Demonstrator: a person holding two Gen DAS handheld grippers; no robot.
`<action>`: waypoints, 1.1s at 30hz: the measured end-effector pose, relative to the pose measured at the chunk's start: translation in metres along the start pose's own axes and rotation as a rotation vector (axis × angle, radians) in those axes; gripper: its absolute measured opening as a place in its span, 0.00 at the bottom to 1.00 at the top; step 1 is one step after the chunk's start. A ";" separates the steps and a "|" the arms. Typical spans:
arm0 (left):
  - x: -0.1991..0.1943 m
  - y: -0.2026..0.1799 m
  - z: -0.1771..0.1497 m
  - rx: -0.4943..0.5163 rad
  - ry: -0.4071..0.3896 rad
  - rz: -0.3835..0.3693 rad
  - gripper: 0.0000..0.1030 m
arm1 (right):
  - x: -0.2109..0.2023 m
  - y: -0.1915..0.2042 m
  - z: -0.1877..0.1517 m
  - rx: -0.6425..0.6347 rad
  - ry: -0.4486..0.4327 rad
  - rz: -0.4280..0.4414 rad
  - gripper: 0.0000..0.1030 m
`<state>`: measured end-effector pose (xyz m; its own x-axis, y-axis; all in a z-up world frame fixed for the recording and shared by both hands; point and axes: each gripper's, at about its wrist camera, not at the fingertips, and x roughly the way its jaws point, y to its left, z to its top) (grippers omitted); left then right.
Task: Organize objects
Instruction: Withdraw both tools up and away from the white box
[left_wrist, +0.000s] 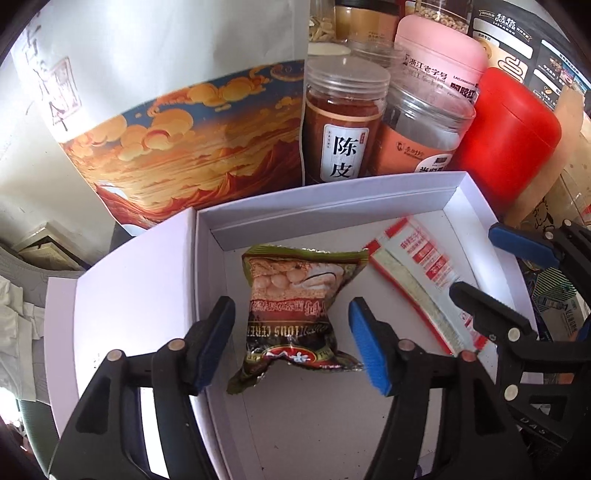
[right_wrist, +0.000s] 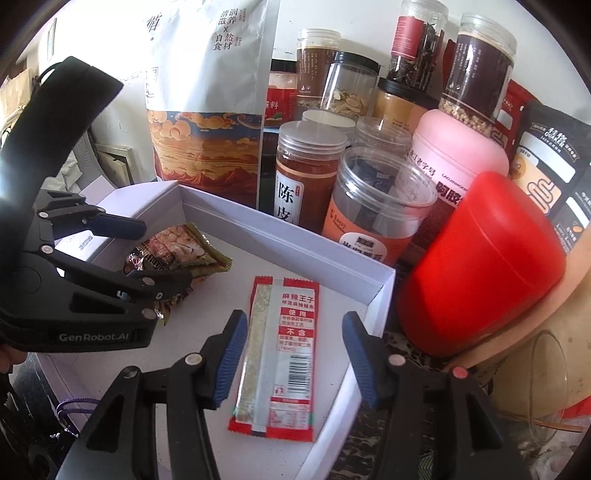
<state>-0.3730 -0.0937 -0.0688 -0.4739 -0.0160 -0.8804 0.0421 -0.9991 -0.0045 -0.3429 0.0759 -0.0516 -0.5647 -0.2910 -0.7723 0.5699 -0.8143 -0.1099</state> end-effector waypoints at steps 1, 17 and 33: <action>-0.003 0.000 -0.001 0.000 -0.008 0.007 0.64 | -0.003 0.000 0.000 -0.001 -0.003 -0.001 0.54; -0.072 0.019 -0.012 -0.059 -0.097 0.047 0.64 | -0.062 0.003 -0.002 0.030 -0.065 0.003 0.54; -0.180 0.024 -0.063 -0.063 -0.178 0.063 0.64 | -0.155 0.030 -0.025 0.032 -0.148 -0.022 0.54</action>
<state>-0.2309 -0.1122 0.0600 -0.6160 -0.0909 -0.7825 0.1291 -0.9915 0.0136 -0.2234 0.1089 0.0490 -0.6600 -0.3414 -0.6692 0.5383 -0.8363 -0.1042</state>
